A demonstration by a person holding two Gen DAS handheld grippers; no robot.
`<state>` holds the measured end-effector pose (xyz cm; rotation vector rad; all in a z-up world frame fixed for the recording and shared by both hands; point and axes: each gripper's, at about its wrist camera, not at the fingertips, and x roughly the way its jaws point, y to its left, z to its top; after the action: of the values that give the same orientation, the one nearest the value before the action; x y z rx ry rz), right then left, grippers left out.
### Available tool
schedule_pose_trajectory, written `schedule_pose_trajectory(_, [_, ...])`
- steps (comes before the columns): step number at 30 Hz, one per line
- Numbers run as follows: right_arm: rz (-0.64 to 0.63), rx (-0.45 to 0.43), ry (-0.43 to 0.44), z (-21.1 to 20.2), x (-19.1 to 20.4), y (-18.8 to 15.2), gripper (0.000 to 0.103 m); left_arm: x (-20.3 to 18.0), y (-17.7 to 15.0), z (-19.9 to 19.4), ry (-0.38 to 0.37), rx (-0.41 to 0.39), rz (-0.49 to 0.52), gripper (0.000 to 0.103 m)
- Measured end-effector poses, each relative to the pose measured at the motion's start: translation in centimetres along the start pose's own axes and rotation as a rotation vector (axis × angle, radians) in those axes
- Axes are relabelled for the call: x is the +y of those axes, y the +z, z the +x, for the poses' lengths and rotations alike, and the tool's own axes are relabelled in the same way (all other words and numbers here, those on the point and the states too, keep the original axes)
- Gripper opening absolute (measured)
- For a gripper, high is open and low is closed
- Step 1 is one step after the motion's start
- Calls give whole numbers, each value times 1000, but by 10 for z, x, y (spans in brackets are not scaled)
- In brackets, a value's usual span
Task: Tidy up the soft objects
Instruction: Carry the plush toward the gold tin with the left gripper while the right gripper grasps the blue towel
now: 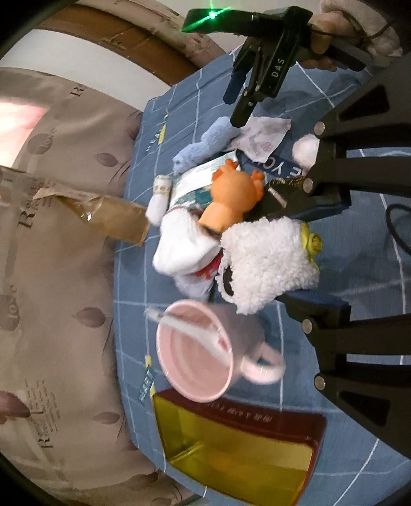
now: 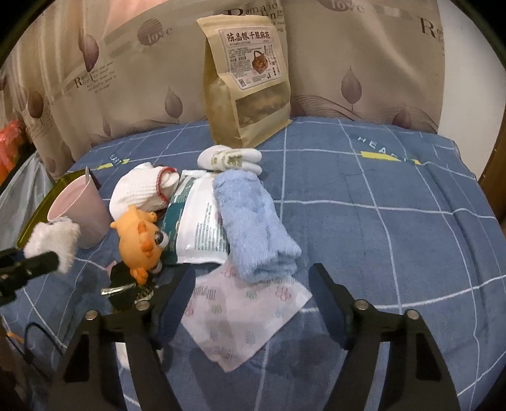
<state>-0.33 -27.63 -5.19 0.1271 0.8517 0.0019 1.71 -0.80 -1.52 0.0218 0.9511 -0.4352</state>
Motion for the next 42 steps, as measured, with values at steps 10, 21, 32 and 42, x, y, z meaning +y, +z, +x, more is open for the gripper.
schedule_pose_trajectory(10, [-63, 19, -29, 29, 3, 20, 58, 48, 8, -30, 107, -63, -49, 38])
schedule_pose_trajectory(21, [-122, 42, -55, 55, 13, 32, 41, 115, 16, -42, 262, -65, -97, 38])
schedule_pose_trajectory(32, [-116, 37, -51, 55, 15, 31, 24, 194, 32, -29, 383, -13, -151, 38])
schedule_pose_trajectory(42, [-52, 4, -54, 39, 11, 33, 19, 236, 51, 5, 410, 68, -144, 38])
